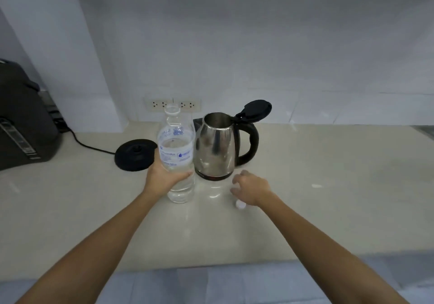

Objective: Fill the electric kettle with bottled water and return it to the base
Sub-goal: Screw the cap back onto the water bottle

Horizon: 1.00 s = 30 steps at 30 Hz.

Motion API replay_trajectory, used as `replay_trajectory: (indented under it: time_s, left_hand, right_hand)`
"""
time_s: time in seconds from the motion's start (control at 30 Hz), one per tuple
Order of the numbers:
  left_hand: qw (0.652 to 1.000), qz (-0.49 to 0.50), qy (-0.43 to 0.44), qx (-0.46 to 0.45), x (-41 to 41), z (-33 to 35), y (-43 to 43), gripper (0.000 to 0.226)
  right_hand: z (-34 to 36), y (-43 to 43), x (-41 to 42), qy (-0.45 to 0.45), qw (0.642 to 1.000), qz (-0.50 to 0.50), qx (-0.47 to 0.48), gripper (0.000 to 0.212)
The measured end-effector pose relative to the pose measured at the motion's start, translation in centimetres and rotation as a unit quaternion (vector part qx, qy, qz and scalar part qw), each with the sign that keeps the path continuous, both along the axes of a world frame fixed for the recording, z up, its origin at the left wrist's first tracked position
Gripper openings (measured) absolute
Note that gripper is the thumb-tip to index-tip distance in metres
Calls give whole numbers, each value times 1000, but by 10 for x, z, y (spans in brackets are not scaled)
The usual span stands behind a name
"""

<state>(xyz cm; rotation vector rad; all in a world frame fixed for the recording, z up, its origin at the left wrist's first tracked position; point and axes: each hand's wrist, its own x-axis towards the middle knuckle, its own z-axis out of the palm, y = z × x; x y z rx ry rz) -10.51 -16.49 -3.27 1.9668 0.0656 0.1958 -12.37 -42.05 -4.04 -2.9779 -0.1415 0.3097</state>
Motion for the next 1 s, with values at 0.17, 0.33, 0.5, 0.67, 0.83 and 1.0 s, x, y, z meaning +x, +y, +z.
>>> replay_trajectory:
  time_s: [0.17, 0.33, 0.5, 0.67, 0.83, 1.0]
  left_hand:
    - [999, -35, 24, 8, 1, -1, 7, 88]
    - [998, -53, 35, 1, 2, -1, 9, 87]
    - [997, -67, 36, -7, -2, 4, 9, 85]
    - [994, -94, 39, 27, 0, 7, 13, 89]
    - [994, -87, 49, 33, 0, 7, 15, 86]
    - [994, -87, 57, 36, 0, 10, 16, 84]
  right_hand:
    - [-46, -2, -12, 101, 993, -60, 32, 54]
    - [-20, 3, 17, 85, 987, -24, 138, 17]
    - [84, 38, 60, 40, 928, 25, 369, 10]
    - [192, 72, 72, -2, 893, 147, 425, 21]
    - [238, 104, 68, -15, 943, 238, 231, 29]
    - [247, 124, 63, -29, 954, 284, 87, 34]
